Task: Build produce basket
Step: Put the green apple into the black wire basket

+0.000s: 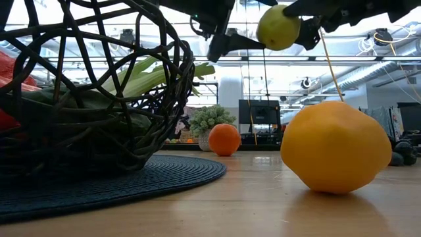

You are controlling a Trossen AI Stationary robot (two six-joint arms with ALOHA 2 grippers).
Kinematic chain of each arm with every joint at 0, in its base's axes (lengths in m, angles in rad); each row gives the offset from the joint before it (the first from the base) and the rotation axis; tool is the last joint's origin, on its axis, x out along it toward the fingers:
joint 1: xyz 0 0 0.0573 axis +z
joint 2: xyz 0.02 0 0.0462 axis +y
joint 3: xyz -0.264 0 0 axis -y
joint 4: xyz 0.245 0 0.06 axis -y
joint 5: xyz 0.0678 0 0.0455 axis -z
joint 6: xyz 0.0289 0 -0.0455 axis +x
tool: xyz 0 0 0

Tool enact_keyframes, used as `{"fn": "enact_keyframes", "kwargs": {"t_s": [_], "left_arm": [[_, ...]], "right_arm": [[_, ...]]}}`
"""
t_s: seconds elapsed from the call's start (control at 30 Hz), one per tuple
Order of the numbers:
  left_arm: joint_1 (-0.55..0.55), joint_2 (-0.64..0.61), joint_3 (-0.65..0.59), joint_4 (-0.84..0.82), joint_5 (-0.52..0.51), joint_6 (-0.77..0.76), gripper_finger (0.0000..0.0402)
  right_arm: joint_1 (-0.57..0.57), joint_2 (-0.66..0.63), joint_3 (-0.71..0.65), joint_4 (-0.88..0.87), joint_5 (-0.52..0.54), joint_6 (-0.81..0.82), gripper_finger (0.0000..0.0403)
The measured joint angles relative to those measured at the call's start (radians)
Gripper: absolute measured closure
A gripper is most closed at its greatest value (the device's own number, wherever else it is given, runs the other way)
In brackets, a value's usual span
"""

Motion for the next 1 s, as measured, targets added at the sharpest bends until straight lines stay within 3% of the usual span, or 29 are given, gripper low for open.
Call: {"fn": "enact_keyframes", "kwargs": {"t_s": [0.33, 0.7, 0.87, 1.0], "left_arm": [[0.002, -0.001, 0.001, -0.005, 0.074, -0.007, 0.0006], [0.002, -0.001, 0.001, -0.011, 0.071, 0.013, 0.009], [0.004, -0.001, 0.001, -0.004, 0.101, 0.016, 0.01], [0.008, -0.001, 0.001, 0.0, 0.143, 0.023, 0.009]], "right_arm": [[-0.001, 0.02, 0.0, 0.06, 0.004, -0.067, 0.0069], [-0.001, 0.02, 0.0, 0.059, 0.004, -0.083, 0.0068], [0.0, 0.019, 0.0, 0.068, -0.006, -0.069, 0.0038], [0.0, 0.01, 0.0, 0.098, -0.074, -0.036, 0.0008]]}}
